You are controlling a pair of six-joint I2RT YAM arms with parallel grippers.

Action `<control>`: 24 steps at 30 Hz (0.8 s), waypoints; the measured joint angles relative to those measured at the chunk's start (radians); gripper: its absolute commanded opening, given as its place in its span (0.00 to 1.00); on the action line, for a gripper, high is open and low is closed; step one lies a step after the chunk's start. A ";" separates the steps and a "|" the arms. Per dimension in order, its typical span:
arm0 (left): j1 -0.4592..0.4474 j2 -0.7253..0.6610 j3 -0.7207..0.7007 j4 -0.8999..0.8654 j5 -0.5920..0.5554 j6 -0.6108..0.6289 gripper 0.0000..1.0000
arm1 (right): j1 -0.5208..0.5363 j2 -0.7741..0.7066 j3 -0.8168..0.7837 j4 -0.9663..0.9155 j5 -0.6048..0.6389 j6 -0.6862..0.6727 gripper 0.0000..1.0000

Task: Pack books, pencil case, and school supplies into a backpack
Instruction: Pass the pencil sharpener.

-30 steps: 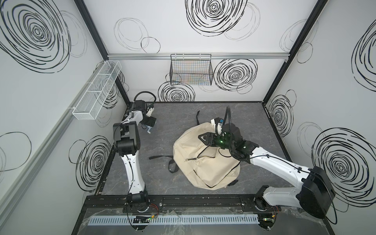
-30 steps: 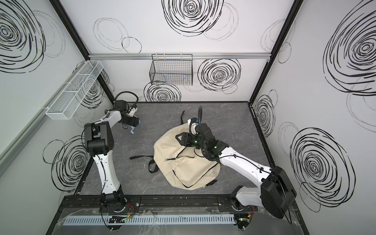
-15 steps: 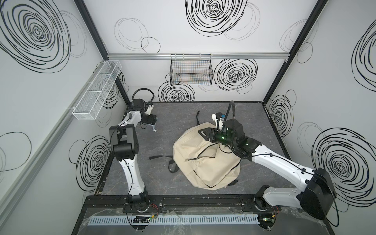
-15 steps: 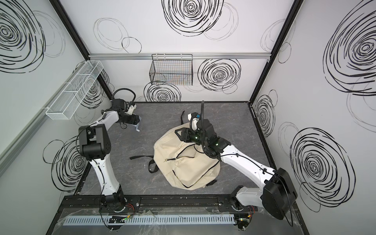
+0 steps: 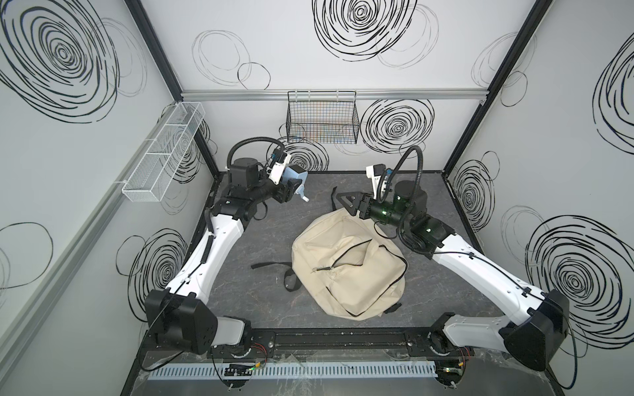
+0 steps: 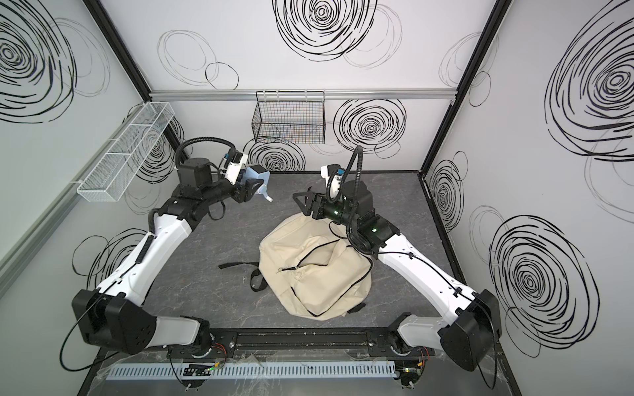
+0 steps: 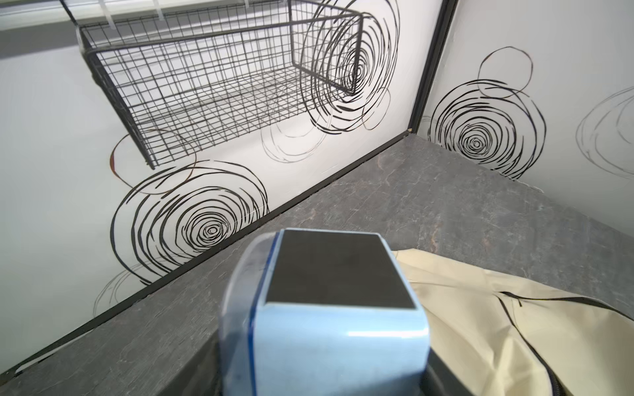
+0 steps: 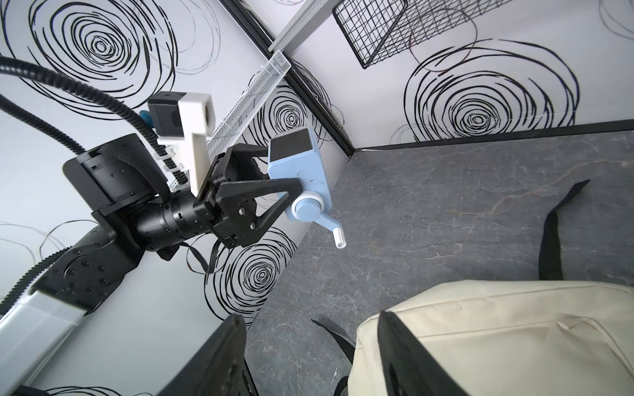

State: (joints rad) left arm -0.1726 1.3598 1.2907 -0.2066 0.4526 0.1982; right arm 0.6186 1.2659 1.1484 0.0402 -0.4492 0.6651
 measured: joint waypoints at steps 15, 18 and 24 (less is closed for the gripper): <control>-0.307 -0.158 -0.127 -0.014 -0.015 0.118 0.61 | 0.035 0.032 0.127 -0.181 0.011 -0.146 0.81; -0.346 -0.157 -0.127 -0.035 -0.042 0.140 0.61 | 0.056 0.039 0.128 -0.220 0.012 -0.160 0.82; -0.410 -0.156 -0.124 -0.073 -0.090 0.185 0.61 | 0.068 0.052 0.128 -0.268 -0.004 -0.179 0.82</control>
State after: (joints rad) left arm -0.5823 1.2034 1.1664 -0.2798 0.3622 0.3828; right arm 0.6865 1.3178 1.2766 -0.2279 -0.4534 0.4866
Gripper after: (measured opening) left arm 0.678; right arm 0.821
